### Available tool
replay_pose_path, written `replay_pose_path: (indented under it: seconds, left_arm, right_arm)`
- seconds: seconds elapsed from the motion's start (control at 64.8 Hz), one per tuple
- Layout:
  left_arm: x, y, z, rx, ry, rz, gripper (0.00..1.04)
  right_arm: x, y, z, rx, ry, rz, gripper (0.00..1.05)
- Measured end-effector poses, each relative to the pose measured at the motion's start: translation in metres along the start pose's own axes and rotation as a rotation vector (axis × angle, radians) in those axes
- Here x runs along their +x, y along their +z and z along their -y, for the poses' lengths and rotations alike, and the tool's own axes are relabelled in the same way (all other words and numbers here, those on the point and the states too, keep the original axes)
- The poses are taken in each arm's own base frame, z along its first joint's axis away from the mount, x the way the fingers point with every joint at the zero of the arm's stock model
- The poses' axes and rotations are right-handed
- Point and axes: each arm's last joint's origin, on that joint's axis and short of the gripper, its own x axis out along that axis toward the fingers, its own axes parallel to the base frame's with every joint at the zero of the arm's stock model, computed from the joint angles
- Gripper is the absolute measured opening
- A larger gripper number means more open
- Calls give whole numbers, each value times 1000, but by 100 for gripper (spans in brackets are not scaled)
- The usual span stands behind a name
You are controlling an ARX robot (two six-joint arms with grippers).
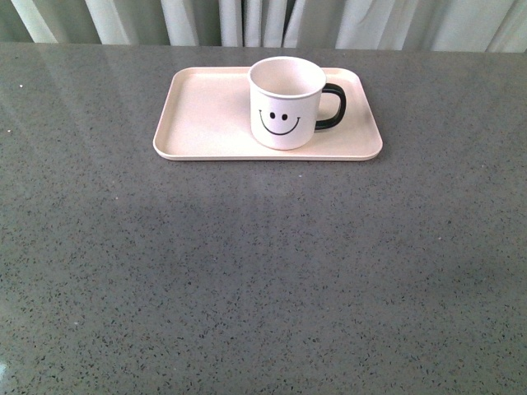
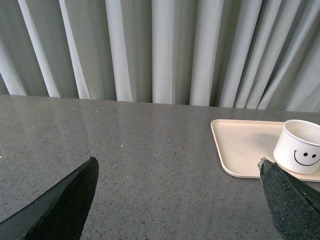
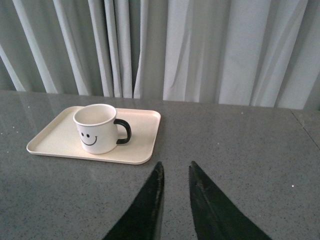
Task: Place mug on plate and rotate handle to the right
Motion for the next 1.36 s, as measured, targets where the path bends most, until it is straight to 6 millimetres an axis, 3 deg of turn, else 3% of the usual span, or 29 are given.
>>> replay_pose_path:
  seconds: [0.448, 1.359]
  left_arm:
    - [0, 0, 0, 0, 0, 0, 96]
    - [0, 0, 0, 0, 0, 0, 96]
  right_arm:
    - [0, 0, 0, 0, 0, 0, 96]
    - [0, 0, 0, 0, 0, 0, 96]
